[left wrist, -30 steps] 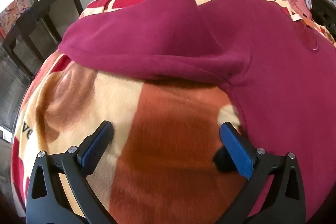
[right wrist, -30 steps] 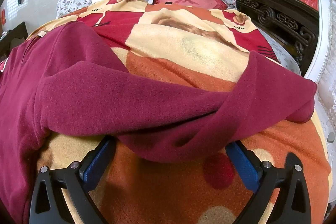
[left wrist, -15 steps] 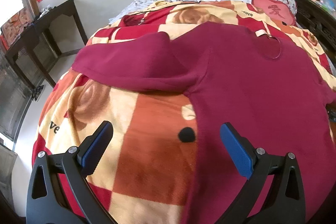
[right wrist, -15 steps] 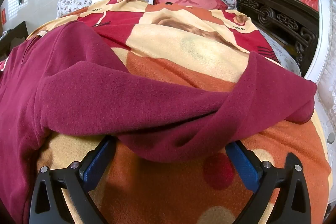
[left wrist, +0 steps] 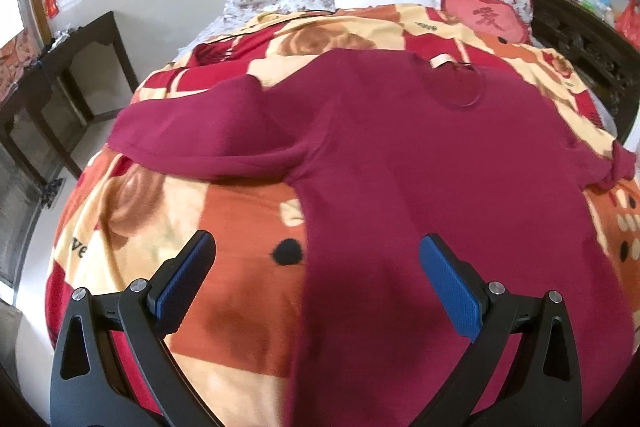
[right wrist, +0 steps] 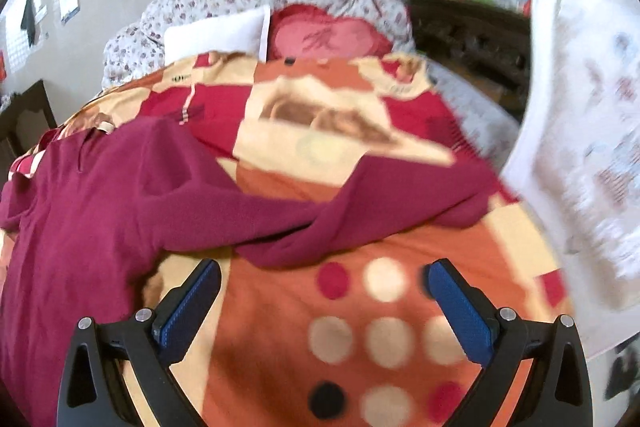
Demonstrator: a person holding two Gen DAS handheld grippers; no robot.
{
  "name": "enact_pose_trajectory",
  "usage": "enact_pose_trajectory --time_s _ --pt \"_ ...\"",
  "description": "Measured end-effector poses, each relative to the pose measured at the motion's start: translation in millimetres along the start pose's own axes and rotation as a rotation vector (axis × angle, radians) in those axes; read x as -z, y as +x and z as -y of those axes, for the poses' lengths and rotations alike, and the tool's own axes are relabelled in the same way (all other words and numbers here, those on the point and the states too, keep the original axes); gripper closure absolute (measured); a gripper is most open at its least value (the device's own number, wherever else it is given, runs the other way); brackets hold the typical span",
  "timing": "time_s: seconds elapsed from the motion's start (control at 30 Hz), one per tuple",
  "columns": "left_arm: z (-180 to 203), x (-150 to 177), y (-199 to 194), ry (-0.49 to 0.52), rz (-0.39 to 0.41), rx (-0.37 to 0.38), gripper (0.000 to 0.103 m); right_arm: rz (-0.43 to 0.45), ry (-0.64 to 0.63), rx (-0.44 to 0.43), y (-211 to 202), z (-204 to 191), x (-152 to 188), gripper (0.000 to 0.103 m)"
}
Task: Fold small clothes
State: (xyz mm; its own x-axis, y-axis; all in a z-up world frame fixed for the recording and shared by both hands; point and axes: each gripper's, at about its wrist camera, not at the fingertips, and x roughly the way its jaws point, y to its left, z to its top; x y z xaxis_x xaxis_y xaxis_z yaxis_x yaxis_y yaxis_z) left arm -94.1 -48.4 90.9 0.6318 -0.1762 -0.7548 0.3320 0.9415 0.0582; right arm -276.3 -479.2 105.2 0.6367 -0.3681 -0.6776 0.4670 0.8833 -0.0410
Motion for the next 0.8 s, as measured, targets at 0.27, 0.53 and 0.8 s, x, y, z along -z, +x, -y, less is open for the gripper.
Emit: enact_pose_trajectory --time_s 0.27,0.53,0.8 --pt "19 -6 -19 0.008 0.040 0.066 0.001 0.086 -0.079 0.109 -98 12 -32 0.000" --pt "17 -6 -33 0.007 0.054 0.100 0.001 0.102 -0.181 0.164 -136 -29 -50 0.000" --pt "5 -2 -37 -0.008 0.056 0.087 0.001 0.095 -0.181 0.079 -127 -83 -47 0.000"
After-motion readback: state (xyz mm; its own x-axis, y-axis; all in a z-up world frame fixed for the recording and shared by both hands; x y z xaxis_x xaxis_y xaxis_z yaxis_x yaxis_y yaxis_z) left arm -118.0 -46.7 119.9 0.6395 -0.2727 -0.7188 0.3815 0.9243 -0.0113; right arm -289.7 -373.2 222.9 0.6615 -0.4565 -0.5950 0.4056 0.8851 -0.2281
